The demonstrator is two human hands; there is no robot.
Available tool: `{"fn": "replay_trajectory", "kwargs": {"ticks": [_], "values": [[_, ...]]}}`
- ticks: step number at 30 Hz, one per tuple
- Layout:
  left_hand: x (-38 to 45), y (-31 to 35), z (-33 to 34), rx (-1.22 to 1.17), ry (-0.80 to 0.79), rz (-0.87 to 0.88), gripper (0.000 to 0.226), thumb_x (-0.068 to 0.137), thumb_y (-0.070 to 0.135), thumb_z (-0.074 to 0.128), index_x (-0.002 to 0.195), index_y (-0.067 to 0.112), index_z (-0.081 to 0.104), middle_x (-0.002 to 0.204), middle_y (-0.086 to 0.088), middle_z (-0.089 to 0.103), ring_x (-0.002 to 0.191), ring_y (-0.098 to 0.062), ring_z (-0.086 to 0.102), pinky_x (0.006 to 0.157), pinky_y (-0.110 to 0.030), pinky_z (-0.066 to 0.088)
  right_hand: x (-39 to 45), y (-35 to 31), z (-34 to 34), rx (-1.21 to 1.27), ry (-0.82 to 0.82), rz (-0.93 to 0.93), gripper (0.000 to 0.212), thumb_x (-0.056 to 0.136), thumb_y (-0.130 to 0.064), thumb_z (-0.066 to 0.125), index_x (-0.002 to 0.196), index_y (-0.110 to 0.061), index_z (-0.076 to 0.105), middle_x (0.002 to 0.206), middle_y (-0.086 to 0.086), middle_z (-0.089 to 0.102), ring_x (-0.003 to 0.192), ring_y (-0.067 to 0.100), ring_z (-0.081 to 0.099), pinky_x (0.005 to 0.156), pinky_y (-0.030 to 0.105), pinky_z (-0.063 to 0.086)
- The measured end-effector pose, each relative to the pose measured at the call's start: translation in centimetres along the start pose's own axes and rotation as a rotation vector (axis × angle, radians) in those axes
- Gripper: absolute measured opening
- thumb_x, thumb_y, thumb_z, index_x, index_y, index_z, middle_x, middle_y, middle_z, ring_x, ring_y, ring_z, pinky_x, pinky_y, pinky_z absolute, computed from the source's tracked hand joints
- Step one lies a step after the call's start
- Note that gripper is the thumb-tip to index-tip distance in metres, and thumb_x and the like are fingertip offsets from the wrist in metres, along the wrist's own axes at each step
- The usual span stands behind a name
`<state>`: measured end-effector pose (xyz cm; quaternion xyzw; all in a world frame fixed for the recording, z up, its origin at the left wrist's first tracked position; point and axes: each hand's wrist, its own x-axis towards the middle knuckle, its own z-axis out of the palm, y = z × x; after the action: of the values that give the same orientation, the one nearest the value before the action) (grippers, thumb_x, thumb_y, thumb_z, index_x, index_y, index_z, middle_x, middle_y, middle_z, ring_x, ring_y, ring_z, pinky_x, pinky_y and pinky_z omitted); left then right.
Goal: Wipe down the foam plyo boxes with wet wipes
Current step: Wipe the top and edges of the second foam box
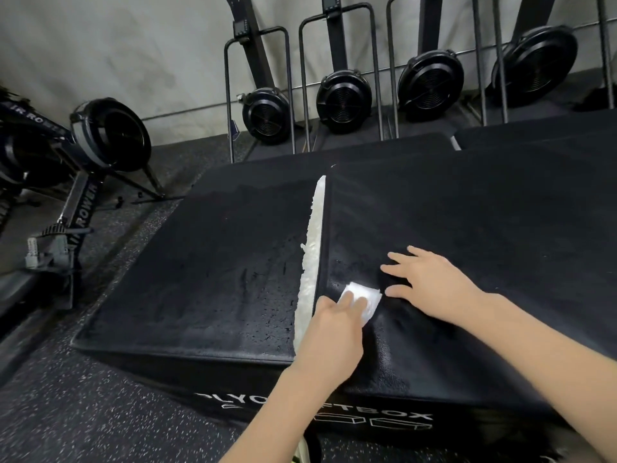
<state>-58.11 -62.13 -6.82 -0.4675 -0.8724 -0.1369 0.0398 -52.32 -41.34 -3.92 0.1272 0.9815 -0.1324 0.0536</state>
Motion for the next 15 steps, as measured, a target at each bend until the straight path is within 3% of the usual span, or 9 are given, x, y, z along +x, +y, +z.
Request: {"fn": "replay_trajectory", "kwargs": {"ticks": [1, 4, 5, 7, 8, 11, 13, 15], "values": [[0.8, -0.3, -0.1, 0.025, 0.013, -0.026, 0.025, 0.086, -0.002, 0.053, 0.095, 0.021, 0.052, 0.091, 0.006, 0.049, 0.068, -0.019, 0.035, 0.049, -0.019, 0.018, 0.3, 0.2, 0.0, 0.021, -0.066, 0.013, 0.058, 0.101, -0.055, 0.043, 0.154, -0.036, 0.031, 0.164, -0.011, 0.018, 0.154, 0.023, 0.009, 0.123, 0.040, 0.015], [3.4, -2.2, 0.4, 0.053, 0.033, -0.104, 0.028, 0.089, -0.002, 0.032, 0.101, 0.020, 0.045, 0.100, 0.004, 0.042, 0.077, -0.024, 0.043, 0.065, -0.032, 0.042, 0.5, 0.5, 0.1, -0.030, -0.141, 0.003, 0.059, 0.102, -0.054, 0.038, 0.156, -0.033, 0.026, 0.165, -0.010, 0.015, 0.153, 0.025, 0.008, 0.122, 0.042, 0.016], [4.1, -2.8, 0.8, 0.070, 0.018, -0.146, 0.042, 0.086, -0.001, 0.016, 0.107, 0.017, 0.047, 0.107, 0.003, 0.043, 0.082, -0.025, 0.046, 0.068, -0.035, 0.041, 0.7, 0.6, 0.1, -0.051, -0.141, -0.001, 0.059, 0.102, -0.054, 0.038, 0.156, -0.033, 0.026, 0.165, -0.009, 0.015, 0.153, 0.025, 0.010, 0.121, 0.042, 0.018], [5.3, -3.2, 1.1, 0.178, 0.034, -0.158, 0.073, 0.069, 0.004, -0.012, 0.112, 0.015, 0.046, 0.101, 0.001, 0.041, 0.080, -0.021, 0.045, 0.058, -0.034, 0.022, 1.0, 0.5, -0.1, -0.074, -0.147, -0.004, 0.059, 0.102, -0.055, 0.039, 0.156, -0.034, 0.027, 0.165, -0.009, 0.017, 0.152, 0.026, 0.014, 0.119, 0.041, 0.022], [5.4, -3.2, 1.1, 0.195, 0.028, -0.161, 0.071, 0.069, 0.003, -0.009, 0.111, 0.015, 0.046, 0.096, 0.001, 0.038, 0.077, -0.020, 0.042, 0.056, -0.034, 0.016, 1.2, 0.4, -0.2, -0.081, -0.152, -0.006, 0.059, 0.102, -0.054, 0.039, 0.156, -0.034, 0.028, 0.165, -0.008, 0.019, 0.151, 0.027, 0.016, 0.119, 0.041, 0.023], [5.0, -2.5, 0.6, 0.204, 0.029, -0.211, 0.035, 0.083, -0.002, 0.037, 0.109, 0.014, 0.055, 0.091, 0.000, 0.044, 0.074, -0.018, 0.041, 0.065, -0.028, 0.026, 1.3, 0.4, -0.1, -0.115, -0.164, -0.016, 0.057, 0.103, -0.052, 0.038, 0.156, -0.033, 0.027, 0.165, -0.008, 0.019, 0.149, 0.028, 0.020, 0.116, 0.040, 0.026], [3.9, -2.4, 0.6, 0.099, 0.004, -0.289, 0.034, 0.087, 0.000, 0.041, 0.115, 0.013, 0.056, 0.099, -0.002, 0.050, 0.081, -0.020, 0.044, 0.070, -0.028, 0.032, 1.2, 0.4, -0.1, -0.154, -0.169, -0.028, 0.056, 0.105, -0.051, 0.036, 0.157, -0.032, 0.025, 0.165, -0.007, 0.018, 0.149, 0.029, 0.019, 0.116, 0.041, 0.028], [2.4, -2.0, 0.9, 0.030, 0.039, -0.305, 0.039, 0.083, -0.003, 0.040, 0.114, 0.014, 0.057, 0.101, -0.001, 0.052, 0.075, -0.019, 0.039, 0.067, -0.025, 0.033, 1.3, 0.5, 0.0, -0.171, -0.179, -0.020, 0.057, 0.105, -0.052, 0.034, 0.157, -0.033, 0.023, 0.166, -0.007, 0.016, 0.151, 0.029, 0.016, 0.117, 0.041, 0.026]]}}
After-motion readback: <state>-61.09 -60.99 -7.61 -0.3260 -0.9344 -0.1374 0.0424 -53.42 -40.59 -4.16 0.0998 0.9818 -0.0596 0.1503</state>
